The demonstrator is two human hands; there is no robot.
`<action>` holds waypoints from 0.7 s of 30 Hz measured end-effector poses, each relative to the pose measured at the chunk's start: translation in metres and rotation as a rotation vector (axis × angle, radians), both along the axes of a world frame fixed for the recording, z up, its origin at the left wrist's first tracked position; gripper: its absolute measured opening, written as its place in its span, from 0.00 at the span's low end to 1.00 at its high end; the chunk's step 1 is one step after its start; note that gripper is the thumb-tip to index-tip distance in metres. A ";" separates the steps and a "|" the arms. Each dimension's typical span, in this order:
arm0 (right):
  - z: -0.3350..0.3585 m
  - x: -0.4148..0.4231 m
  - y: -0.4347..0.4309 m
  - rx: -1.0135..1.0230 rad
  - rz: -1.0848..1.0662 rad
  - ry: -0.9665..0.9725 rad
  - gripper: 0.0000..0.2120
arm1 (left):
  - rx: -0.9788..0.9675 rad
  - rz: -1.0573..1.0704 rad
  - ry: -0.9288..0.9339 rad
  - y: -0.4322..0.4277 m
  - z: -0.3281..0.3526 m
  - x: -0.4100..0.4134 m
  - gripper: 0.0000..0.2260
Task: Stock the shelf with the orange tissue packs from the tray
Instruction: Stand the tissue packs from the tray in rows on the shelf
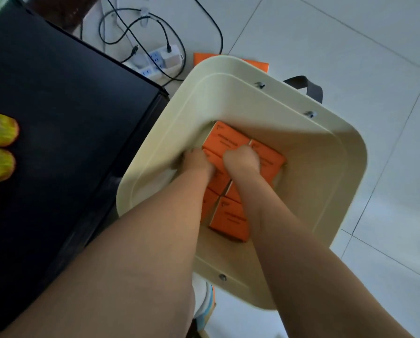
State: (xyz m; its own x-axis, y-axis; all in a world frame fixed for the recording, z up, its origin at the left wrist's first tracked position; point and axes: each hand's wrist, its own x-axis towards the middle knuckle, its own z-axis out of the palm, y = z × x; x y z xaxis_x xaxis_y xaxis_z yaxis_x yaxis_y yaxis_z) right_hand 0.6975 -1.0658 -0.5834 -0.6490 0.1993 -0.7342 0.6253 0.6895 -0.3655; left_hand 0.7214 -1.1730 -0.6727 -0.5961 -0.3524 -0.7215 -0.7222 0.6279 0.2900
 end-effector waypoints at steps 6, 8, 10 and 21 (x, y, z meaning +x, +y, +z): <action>-0.010 -0.003 -0.010 -0.120 -0.192 -0.018 0.12 | -0.032 0.020 -0.016 -0.002 -0.022 0.004 0.17; -0.012 -0.002 -0.014 -0.160 -0.331 -0.005 0.09 | 0.003 0.020 0.018 -0.002 0.010 0.004 0.14; -0.022 -0.005 -0.016 -0.174 -0.436 0.073 0.15 | 0.044 0.046 0.055 -0.004 0.020 0.006 0.12; -0.035 0.007 -0.018 -0.414 -0.666 0.253 0.23 | 0.227 0.230 0.198 -0.012 0.029 0.011 0.09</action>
State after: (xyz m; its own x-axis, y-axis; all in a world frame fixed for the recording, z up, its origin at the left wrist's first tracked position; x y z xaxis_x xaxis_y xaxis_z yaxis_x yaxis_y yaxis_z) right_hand 0.7044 -1.0837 -0.6187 -0.6459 0.3464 -0.6804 0.7205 -0.0181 -0.6932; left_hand 0.7319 -1.1850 -0.6437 -0.6561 -0.3376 -0.6749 -0.7525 0.3600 0.5514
